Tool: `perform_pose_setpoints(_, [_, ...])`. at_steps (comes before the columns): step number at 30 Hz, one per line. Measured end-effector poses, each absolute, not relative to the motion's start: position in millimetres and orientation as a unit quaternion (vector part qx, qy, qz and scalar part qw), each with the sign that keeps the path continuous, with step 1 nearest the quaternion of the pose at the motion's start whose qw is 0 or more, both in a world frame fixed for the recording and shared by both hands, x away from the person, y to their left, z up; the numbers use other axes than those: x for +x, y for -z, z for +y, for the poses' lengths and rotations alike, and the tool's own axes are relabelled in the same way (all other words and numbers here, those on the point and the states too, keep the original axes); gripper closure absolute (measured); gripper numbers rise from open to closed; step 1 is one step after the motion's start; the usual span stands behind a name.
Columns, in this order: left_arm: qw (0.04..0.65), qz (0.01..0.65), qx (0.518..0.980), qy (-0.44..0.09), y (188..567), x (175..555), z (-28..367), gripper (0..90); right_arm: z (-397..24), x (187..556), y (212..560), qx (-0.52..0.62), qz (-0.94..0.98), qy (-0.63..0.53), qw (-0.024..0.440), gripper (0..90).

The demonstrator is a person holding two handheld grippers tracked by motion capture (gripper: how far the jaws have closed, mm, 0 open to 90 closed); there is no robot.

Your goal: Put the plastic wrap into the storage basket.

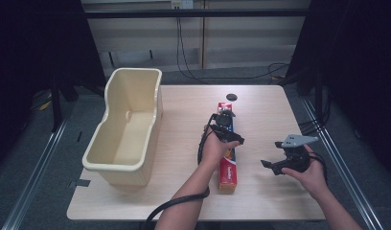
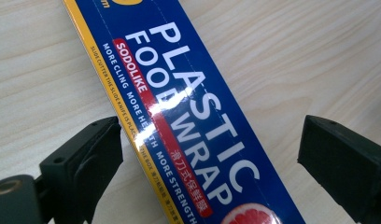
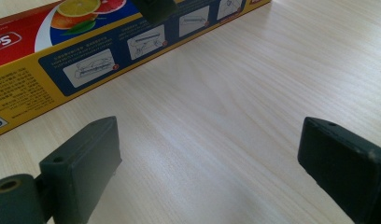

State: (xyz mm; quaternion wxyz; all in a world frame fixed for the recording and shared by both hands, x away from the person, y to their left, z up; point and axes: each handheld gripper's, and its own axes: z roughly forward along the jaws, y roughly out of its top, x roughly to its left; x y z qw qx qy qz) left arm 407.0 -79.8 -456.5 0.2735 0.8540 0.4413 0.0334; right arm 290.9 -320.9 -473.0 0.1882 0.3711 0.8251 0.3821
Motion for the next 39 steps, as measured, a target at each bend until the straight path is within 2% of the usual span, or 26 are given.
perform_pose_setpoints(5, [0.271, 0.446, 0.852, -0.031, 459.9, 408.6, -80.1, 10.3, -321.2, 290.8, 472.6, 0.368, 0.825, -0.385, 0.188, 5.5])
perform_pose_setpoints(8, [0.266, 0.443, 0.855, -0.032, 461.5, 409.3, -76.5, 16.4, -321.6, 290.8, 472.2, 0.369, 0.824, -0.386, 0.191, 5.4])
perform_pose_setpoints(17, [0.264, 0.448, 0.854, -0.024, 459.3, 407.1, -66.4, 21.7, -321.6, 290.9, 472.0, 0.369, 0.822, -0.389, 0.189, 5.5])
perform_pose_setpoints(25, [0.227, 0.443, 0.867, -0.034, 450.3, 403.7, -50.1, 31.5, -321.2, 291.5, 470.4, 0.372, 0.819, -0.392, 0.192, 5.8])
perform_pose_setpoints(28, [0.23, 0.443, 0.866, -0.035, 450.0, 406.2, -48.6, 31.9, -321.1, 292.1, 470.3, 0.374, 0.817, -0.394, 0.194, 5.7])
perform_pose_setpoints(32, [0.232, 0.446, 0.863, -0.045, 450.1, 409.5, -51.8, 28.0, -321.6, 292.9, 470.8, 0.372, 0.819, -0.392, 0.194, 5.7])
perform_pose_setpoints(39, [0.242, 0.465, 0.851, -0.039, 457.7, 419.1, -57.3, 30.2, -321.8, 293.2, 470.9, 0.372, 0.819, -0.392, 0.192, 5.7])
